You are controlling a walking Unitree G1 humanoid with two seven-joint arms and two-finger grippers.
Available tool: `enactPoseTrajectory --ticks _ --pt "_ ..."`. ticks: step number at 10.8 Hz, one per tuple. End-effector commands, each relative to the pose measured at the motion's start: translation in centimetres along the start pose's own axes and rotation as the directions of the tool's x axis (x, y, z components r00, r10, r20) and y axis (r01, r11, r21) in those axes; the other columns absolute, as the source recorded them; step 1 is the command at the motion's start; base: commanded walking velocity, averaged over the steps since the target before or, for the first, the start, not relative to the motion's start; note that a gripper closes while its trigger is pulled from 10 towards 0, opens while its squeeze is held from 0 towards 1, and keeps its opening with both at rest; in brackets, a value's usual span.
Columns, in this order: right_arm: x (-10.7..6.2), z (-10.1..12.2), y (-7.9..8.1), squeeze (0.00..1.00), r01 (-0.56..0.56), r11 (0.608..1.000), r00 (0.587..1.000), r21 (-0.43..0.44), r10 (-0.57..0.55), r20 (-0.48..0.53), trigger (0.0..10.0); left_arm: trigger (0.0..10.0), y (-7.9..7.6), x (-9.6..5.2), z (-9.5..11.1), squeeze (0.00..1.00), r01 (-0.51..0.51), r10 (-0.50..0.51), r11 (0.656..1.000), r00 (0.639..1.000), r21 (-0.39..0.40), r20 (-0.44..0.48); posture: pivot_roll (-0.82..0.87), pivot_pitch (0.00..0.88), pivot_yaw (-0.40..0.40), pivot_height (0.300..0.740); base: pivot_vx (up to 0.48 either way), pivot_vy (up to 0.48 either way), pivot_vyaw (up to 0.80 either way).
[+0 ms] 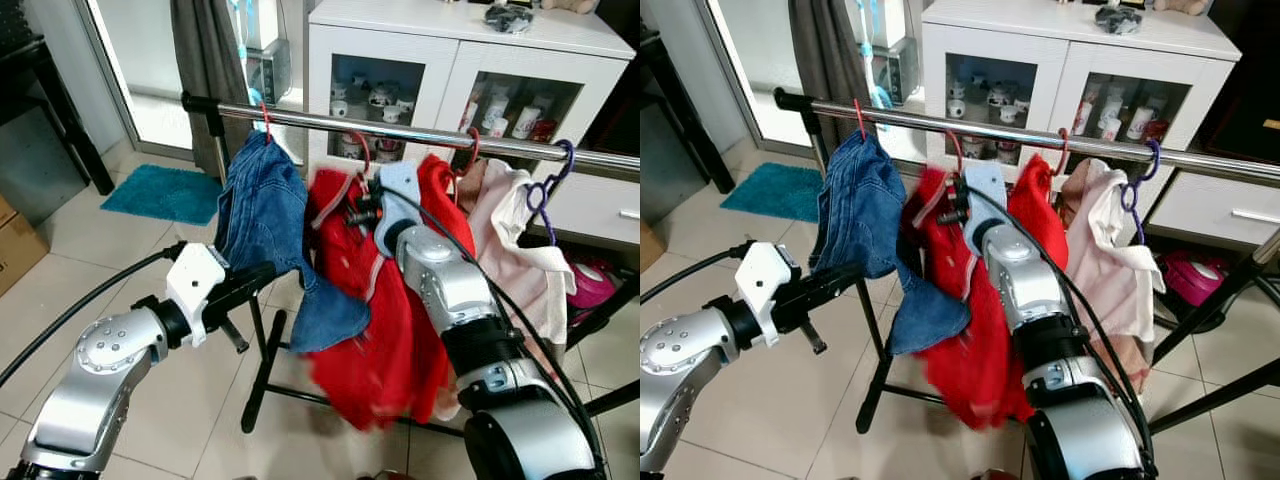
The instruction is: Hang hanger
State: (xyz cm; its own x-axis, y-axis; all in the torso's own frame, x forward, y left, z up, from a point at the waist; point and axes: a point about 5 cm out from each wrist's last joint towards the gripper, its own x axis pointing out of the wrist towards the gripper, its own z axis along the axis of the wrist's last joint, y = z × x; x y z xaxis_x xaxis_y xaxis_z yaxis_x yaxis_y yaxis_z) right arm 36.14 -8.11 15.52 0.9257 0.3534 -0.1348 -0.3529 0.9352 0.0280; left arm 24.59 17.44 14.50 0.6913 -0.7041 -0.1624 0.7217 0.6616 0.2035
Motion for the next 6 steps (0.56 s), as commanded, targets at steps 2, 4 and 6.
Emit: enactPoseTrajectory --ticks 2,4,6 --pt "-1.0 1.7 -0.8 0.00 0.012 0.998 0.987 0.062 -0.022 0.156 10.0 10.0 0.0 -0.2 0.4 0.00 0.003 -0.003 1.000 1.000 0.013 0.010 0.06 0.000 -0.016 0.740 0.000 0.000 0.00" --pt "-0.2 2.5 -1.5 0.00 0.062 0.996 0.985 0.068 -0.072 0.154 10.0 10.0 0.4 0.2 0.9 0.00 0.000 -0.001 1.000 0.999 0.015 0.039 0.04 0.000 -0.001 0.740 0.000 0.000 0.00" --pt "1.3 2.5 -2.7 0.00 0.186 0.982 0.981 0.022 -0.187 0.045 10.0 10.0 0.8 0.6 2.0 0.00 -0.004 0.004 1.000 0.995 -0.001 0.096 0.04 0.000 0.007 0.740 0.000 0.000 0.00"
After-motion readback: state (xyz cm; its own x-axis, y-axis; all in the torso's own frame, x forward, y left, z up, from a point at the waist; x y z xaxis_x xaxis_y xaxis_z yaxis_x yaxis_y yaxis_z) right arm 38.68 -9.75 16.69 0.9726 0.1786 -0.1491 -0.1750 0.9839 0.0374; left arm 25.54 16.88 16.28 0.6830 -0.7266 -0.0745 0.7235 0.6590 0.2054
